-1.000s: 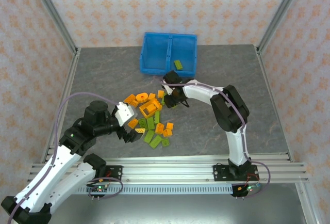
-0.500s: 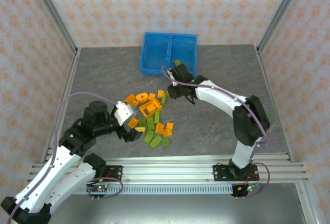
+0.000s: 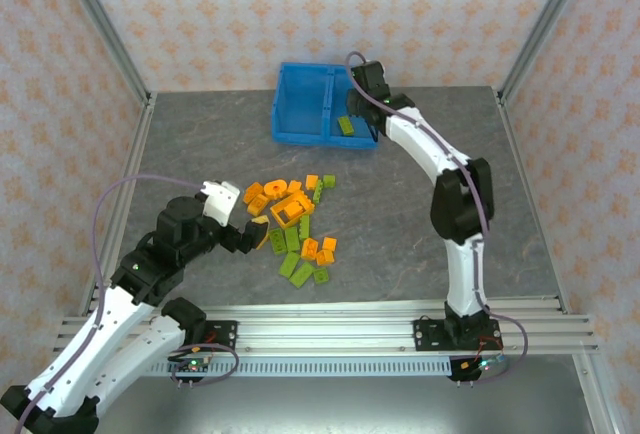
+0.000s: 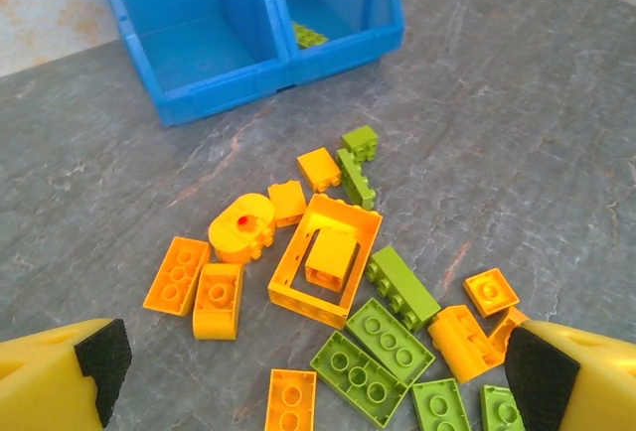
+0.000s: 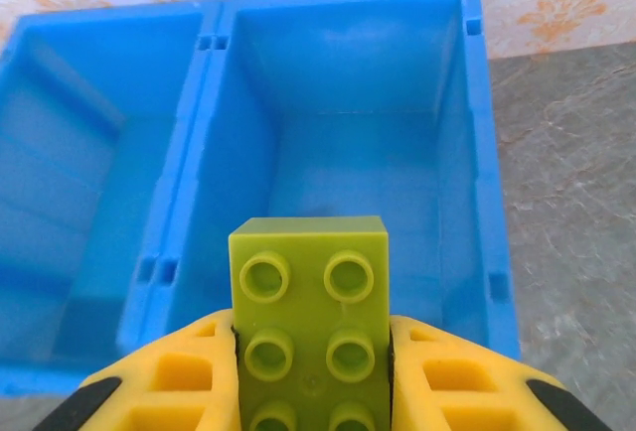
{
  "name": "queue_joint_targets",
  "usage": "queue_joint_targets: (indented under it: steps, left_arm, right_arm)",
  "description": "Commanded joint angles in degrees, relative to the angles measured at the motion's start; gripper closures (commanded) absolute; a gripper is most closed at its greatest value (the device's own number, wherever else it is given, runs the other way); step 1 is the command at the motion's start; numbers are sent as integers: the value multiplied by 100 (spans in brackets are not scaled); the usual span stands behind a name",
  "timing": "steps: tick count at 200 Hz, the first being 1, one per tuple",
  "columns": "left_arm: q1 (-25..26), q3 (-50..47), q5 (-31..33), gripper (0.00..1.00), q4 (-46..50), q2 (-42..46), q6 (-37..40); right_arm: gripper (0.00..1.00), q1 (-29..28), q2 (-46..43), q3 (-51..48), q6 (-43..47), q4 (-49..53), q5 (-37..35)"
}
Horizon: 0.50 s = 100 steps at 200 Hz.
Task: Sort the legos into containers by color
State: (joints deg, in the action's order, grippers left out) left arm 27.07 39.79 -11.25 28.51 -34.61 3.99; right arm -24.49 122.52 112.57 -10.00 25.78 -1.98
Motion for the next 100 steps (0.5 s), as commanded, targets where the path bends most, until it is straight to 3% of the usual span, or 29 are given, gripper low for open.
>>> queue_joint_targets:
  steps: [1, 49, 100]
  left_arm:
    - [26, 159, 121, 0, -59, 6, -67]
    - [26, 53, -127, 0, -122, 173, 184]
    - [25, 42, -332, 0, -91, 165, 287]
  right_arm:
    - [73, -37, 688, 919, -139, 779, 31]
    - [56, -37, 1611, 2377, -111, 1573, -3]
    - [54, -39, 1118, 2389, -1, 1821, 23]
